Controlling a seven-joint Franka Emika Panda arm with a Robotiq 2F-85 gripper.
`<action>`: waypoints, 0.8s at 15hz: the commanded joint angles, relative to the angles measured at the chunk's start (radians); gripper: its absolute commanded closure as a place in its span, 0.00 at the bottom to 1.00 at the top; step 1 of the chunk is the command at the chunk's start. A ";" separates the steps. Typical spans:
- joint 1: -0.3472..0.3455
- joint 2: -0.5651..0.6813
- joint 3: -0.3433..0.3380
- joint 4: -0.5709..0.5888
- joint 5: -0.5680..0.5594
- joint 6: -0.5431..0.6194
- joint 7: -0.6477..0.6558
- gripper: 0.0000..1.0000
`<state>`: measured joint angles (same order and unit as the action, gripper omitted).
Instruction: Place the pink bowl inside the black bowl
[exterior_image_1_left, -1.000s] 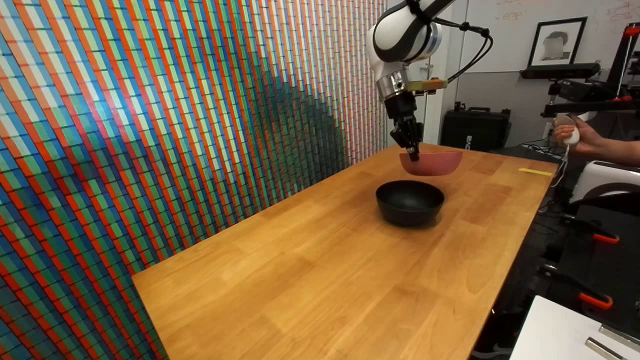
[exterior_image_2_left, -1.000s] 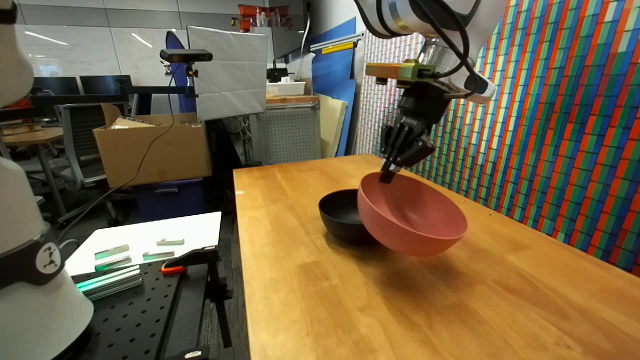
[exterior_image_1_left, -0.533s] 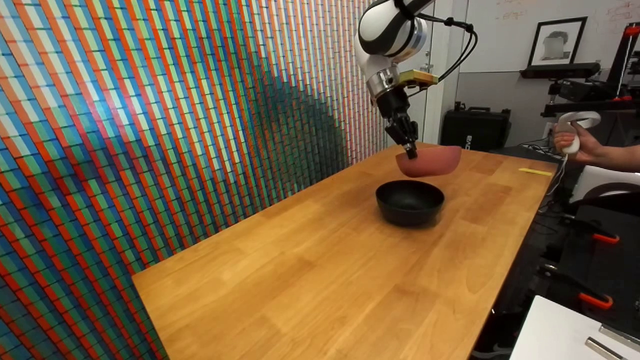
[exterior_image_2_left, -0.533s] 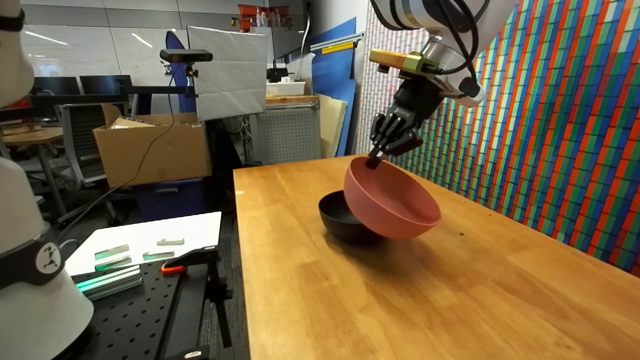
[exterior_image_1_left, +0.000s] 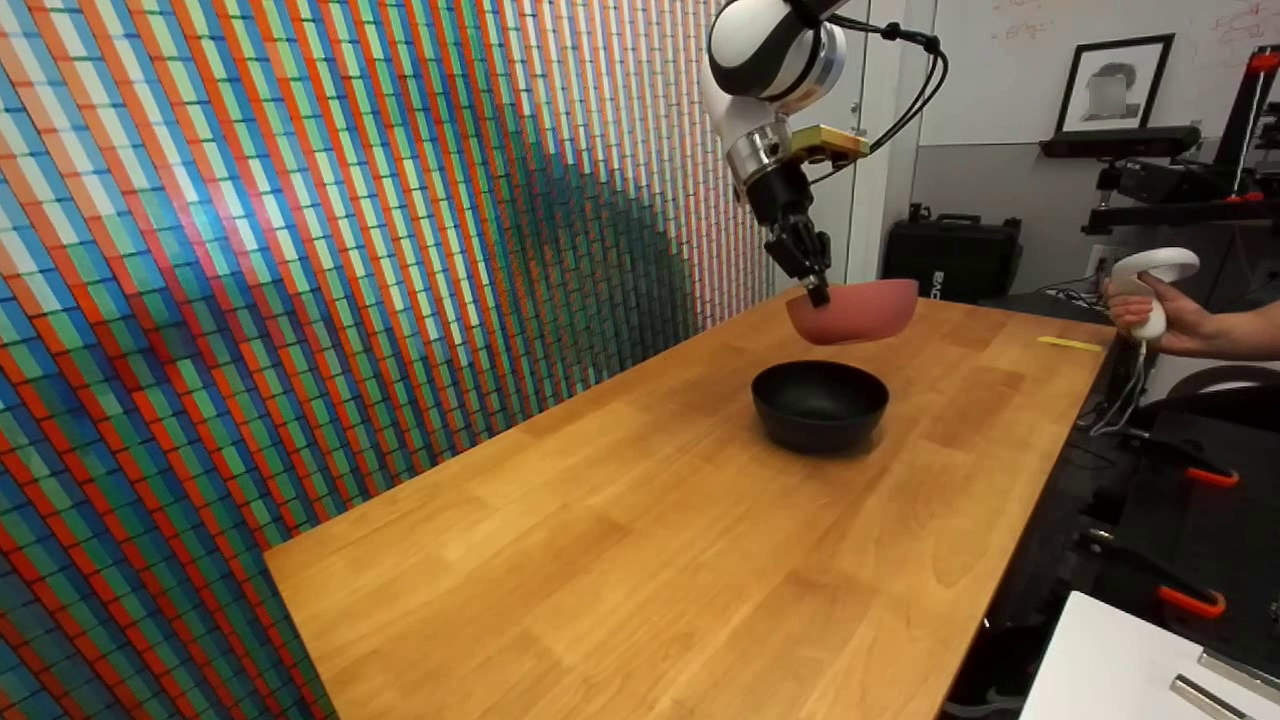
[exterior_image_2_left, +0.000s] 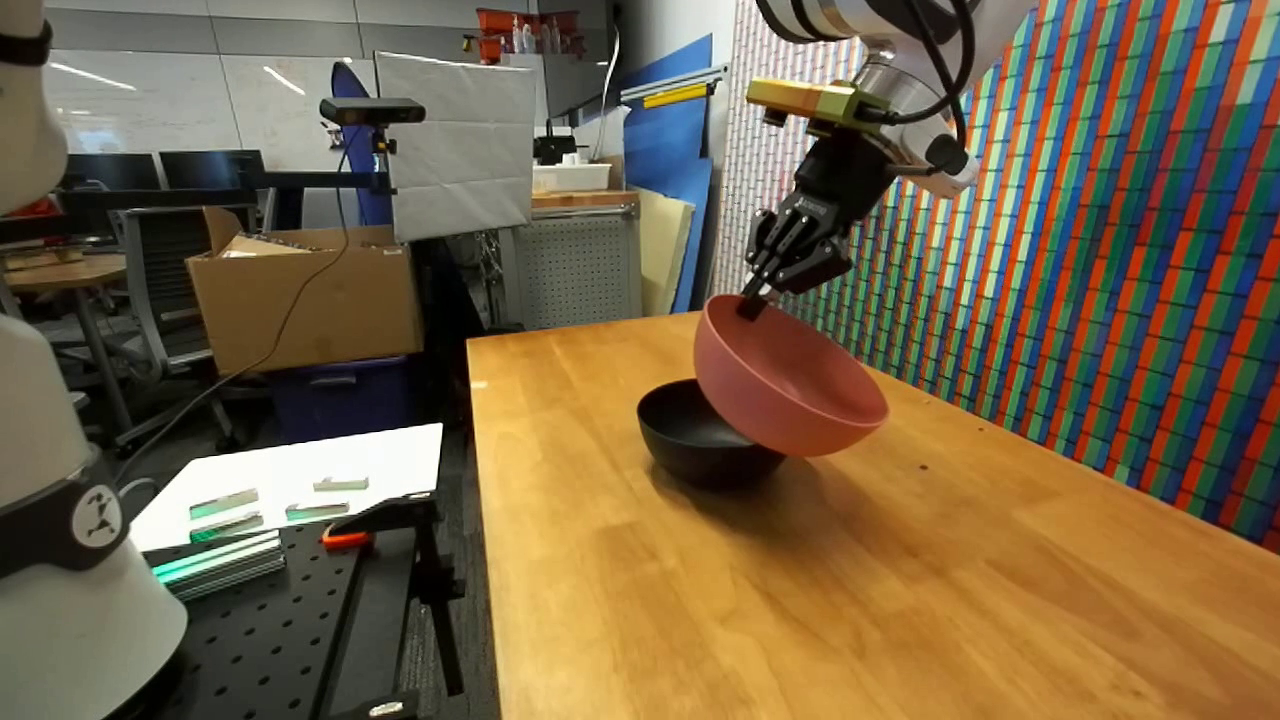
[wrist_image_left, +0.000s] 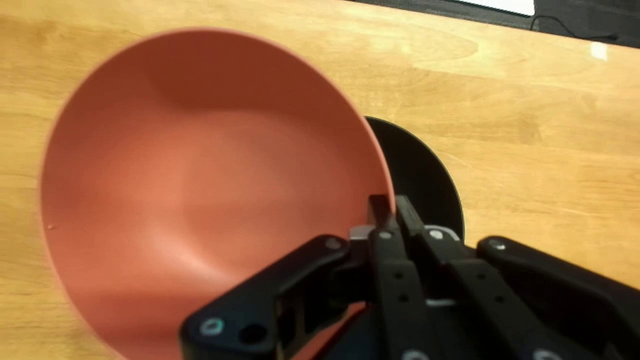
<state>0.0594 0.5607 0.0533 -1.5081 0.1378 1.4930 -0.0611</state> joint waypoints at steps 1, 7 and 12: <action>0.000 0.067 0.010 0.115 -0.001 -0.109 0.011 0.95; 0.100 0.096 0.048 0.032 -0.002 -0.010 0.088 0.95; 0.182 0.134 0.077 -0.002 -0.016 0.061 0.138 0.92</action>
<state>0.2202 0.6905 0.1174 -1.4919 0.1296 1.5226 0.0433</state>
